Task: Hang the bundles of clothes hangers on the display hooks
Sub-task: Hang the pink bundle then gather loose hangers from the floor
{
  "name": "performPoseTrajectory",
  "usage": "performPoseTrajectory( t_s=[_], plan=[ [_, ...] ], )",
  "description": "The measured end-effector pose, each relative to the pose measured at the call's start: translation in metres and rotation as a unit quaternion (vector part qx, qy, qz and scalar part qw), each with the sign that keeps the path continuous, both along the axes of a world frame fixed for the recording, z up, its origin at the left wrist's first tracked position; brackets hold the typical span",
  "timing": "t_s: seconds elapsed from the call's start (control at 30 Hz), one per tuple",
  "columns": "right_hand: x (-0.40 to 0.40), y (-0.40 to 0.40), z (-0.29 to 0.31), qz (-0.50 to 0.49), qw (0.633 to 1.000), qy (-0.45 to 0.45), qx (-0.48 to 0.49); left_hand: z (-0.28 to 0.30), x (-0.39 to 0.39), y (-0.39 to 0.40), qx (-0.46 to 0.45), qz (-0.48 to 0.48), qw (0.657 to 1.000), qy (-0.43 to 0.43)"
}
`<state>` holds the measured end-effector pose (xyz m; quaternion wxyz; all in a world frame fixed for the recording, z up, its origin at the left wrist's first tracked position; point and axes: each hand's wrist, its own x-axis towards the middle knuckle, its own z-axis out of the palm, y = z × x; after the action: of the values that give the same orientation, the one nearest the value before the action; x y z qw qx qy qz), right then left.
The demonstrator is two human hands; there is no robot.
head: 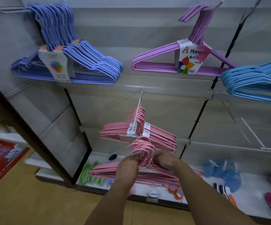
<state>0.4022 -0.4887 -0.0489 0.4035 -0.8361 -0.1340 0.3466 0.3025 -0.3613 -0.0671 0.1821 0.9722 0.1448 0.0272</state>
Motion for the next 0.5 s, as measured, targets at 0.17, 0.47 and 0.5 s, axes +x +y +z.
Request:
performPoseTrajectory(
  t_s=[0.17,0.47,0.5],
  plan=[
    [-0.010,0.012,-0.003,-0.067,0.994,0.081,0.002,-0.011,0.006,0.021,-0.019,-0.064,0.998,-0.017],
    [-0.018,0.003,-0.035,-0.049,0.986,0.158,0.023,-0.031,0.003,0.036,0.028,-0.144,0.989,0.000],
    [-0.017,0.002,-0.037,-0.046,0.988,0.144,0.013,-0.032,0.003,0.036,0.034,-0.150,0.988,-0.004]
  ],
)
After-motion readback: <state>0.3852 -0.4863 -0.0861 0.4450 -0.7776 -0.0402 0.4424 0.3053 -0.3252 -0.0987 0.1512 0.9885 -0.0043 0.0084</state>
